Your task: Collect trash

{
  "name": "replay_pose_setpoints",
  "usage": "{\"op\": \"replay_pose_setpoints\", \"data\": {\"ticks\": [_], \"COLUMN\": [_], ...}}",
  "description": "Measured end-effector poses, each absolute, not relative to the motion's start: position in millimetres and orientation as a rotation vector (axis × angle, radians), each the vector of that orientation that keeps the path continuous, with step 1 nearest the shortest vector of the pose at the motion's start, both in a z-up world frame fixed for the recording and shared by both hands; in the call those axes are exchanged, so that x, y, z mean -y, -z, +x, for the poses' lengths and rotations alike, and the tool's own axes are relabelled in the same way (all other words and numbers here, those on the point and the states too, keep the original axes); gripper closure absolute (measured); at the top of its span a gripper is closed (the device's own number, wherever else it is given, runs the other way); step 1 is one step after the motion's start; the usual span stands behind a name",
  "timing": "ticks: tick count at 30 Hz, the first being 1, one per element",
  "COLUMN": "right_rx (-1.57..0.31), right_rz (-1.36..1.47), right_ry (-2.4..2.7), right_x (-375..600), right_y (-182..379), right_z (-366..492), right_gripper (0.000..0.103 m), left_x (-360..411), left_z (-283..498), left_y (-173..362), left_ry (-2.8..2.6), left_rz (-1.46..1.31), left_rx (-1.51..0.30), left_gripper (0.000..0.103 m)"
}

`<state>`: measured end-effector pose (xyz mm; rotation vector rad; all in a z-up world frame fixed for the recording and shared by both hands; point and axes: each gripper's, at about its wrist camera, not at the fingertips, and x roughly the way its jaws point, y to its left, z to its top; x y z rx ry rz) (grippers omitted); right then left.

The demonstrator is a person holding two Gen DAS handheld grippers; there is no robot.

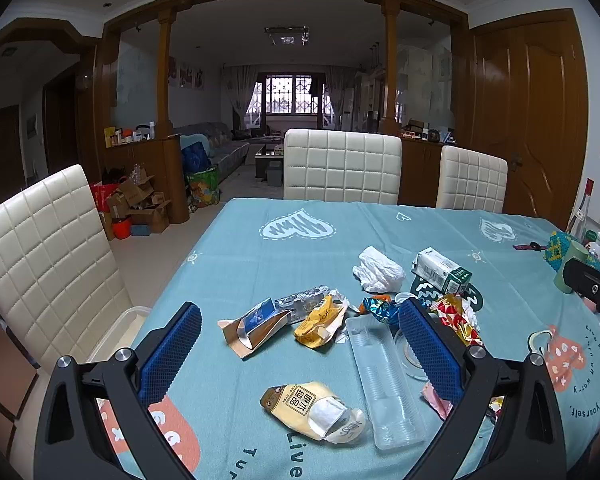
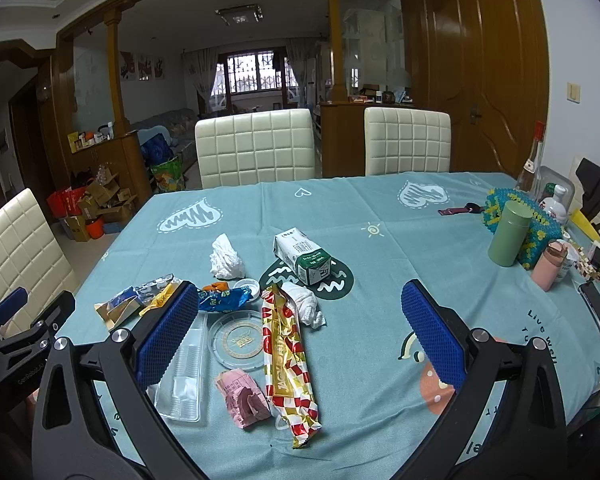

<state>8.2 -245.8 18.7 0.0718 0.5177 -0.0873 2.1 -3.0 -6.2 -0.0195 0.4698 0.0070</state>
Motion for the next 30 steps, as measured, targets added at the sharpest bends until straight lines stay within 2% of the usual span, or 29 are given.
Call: {"op": "replay_pose_setpoints", "data": {"ticks": [30], "right_rx": [-0.521], "right_rz": [0.081], "right_ry": [0.083], "right_x": [243.4], "right_y": [-18.6], "right_z": [8.1], "right_gripper": [0.003], "left_x": [2.5], "left_z": [3.8], "left_y": [4.2], "left_ry": [0.01], "left_rz": [-0.033], "left_rx": [-0.488], "left_gripper": [0.007]}}
